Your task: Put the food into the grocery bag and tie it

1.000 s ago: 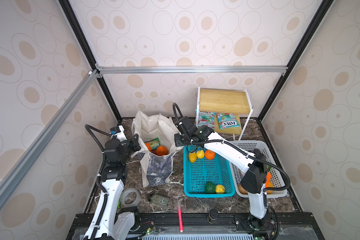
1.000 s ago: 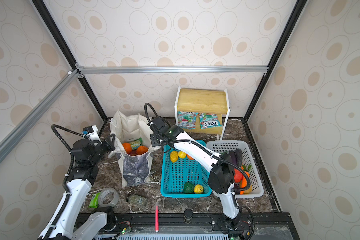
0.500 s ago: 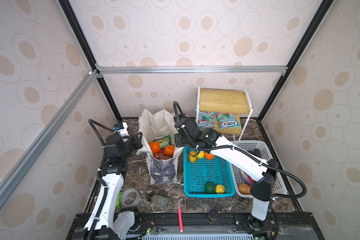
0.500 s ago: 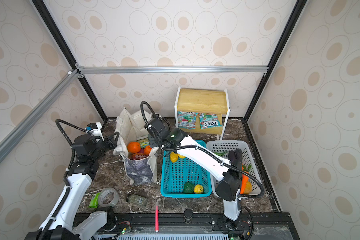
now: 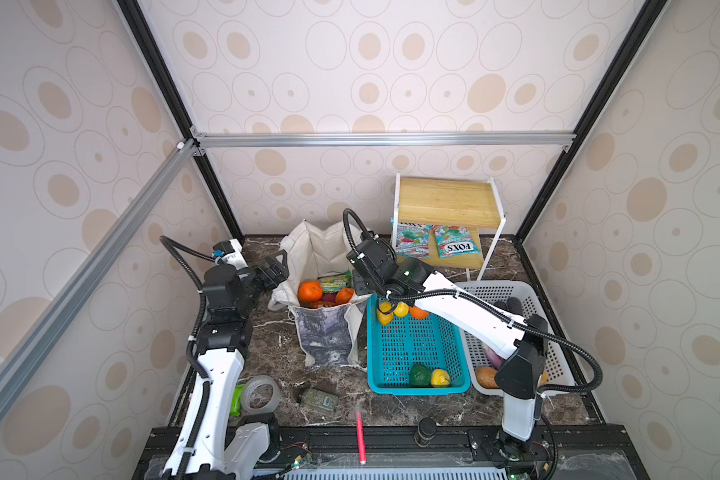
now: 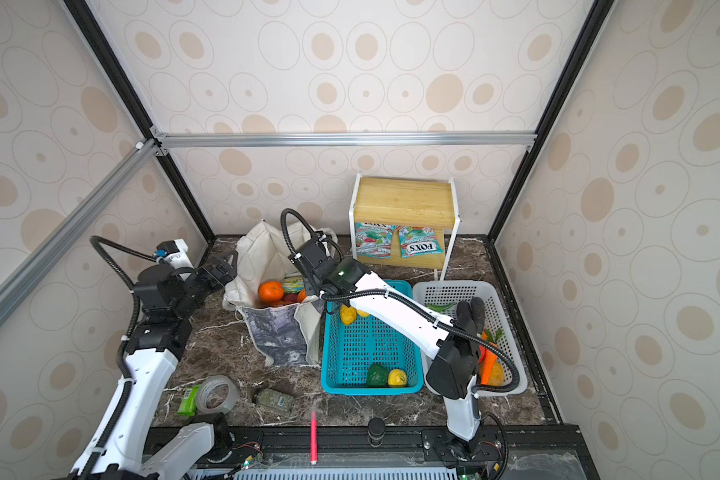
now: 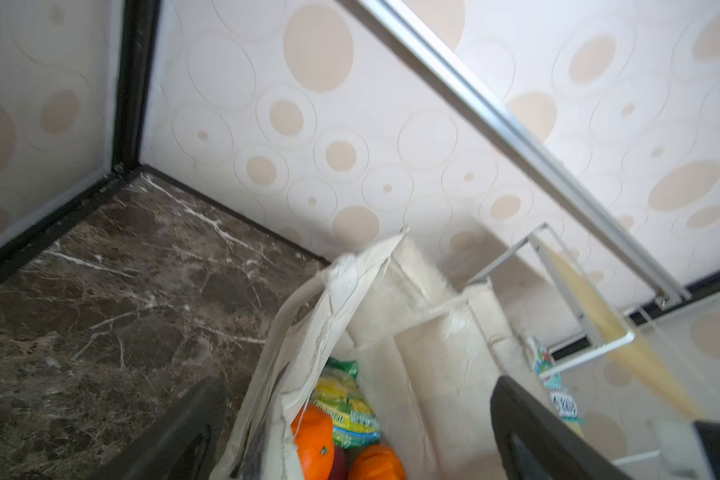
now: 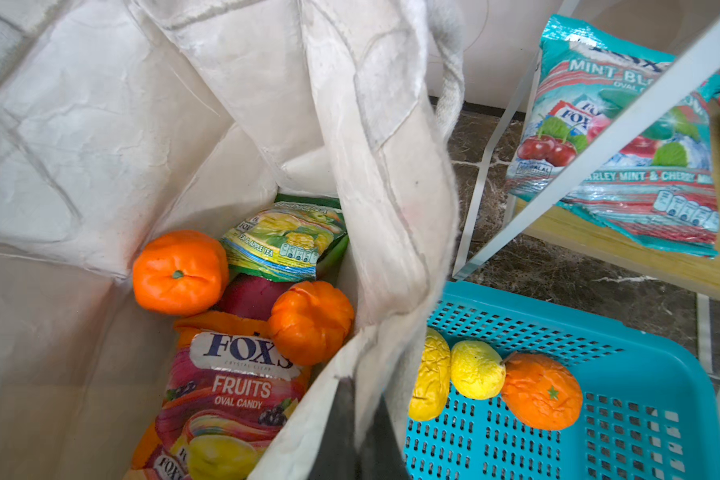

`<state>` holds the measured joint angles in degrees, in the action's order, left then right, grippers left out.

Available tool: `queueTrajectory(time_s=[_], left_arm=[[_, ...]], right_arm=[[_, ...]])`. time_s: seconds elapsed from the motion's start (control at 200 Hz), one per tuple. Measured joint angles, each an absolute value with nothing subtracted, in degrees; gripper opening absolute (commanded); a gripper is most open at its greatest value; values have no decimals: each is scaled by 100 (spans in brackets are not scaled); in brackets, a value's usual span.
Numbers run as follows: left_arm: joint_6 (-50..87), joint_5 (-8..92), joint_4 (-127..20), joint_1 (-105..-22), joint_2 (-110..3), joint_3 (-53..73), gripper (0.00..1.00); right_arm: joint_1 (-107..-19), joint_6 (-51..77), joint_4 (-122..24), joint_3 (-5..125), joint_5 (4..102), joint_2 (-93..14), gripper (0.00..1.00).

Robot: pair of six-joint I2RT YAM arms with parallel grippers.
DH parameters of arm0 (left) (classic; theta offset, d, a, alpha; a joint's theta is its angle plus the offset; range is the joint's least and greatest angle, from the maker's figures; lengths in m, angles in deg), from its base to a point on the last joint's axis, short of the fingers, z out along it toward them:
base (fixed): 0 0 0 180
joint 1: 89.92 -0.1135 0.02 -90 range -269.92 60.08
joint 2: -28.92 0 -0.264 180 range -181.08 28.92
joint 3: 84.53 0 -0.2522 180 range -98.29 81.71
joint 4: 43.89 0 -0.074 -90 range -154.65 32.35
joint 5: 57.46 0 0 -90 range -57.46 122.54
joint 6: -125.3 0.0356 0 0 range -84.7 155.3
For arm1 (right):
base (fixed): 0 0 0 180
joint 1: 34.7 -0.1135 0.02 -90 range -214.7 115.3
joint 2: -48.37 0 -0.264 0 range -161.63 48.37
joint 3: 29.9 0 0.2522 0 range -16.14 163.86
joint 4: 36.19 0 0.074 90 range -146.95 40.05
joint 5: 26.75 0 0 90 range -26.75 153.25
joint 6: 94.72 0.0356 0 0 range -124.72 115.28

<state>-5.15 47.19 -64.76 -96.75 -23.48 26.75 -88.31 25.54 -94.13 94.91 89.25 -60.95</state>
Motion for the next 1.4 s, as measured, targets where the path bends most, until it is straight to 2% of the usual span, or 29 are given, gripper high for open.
queueTrajectory(time_s=[0.135,0.235,0.52,0.645,0.775,0.83,0.89,0.99,1.05,1.085,1.155,1.175,1.25,1.315,1.35,1.4], left_arm=[[-1570,4227,-7265,-9680,-2134,2032,99],[-2528,4112,-7729,-9680,-1996,2015,99],[-5330,4422,-7567,-9684,-1194,4183,99],[-6117,4424,-6780,-9684,-890,4930,99],[-6608,4442,-5932,-9684,-999,5182,97],[-6810,4444,-5543,-9684,-1098,5282,89],[-6969,4404,-5156,-9684,-1190,5442,77],[-7159,4245,-4636,-9684,-1308,5726,45],[-7194,4118,-4391,-9684,-1367,5826,30],[-7179,4044,-4277,-9684,-1397,5842,17],[-7118,3917,-4020,-9691,-1439,5844,3],[-7078,3878,-3934,-9695,-1443,5844,0],[-6766,3773,-3818,-9695,-1443,5798,0],[-6318,3690,-3825,-9695,-1443,5697,0],[-6042,3642,-3860,-9695,-1441,5617,0],[-5664,3559,-3932,-9695,-1421,5494,0]], right_arm=[[-8826,2569,-9422,9462,9000,-6093,0],[-8826,2569,-9406,9451,9006,-6093,0],[-8822,2587,-9275,9204,9004,-6012,0],[-8820,2591,-9212,9139,8986,-5973,0],[-8820,2602,-9138,9025,8976,-5918,0],[-8820,2606,-9116,8990,8973,-5898,0],[-8820,2606,-9107,8979,8976,-5896,0],[-8820,2606,-9103,8973,8982,-5892,0],[-8820,2604,-9105,8951,8986,-5879,0],[-8820,2604,-9100,8940,8984,-5870,0],[-8820,2604,-9103,8929,8982,-5852,0],[-8820,2604,-9103,8929,8982,-5848,0],[-8820,2604,-9100,8927,8962,-5837,0],[-8818,2602,-9083,8927,8903,-5826,5],[-8813,2593,-9065,8927,8864,-5820,15],[-8805,2606,-9035,8925,8755,-5787,44]])
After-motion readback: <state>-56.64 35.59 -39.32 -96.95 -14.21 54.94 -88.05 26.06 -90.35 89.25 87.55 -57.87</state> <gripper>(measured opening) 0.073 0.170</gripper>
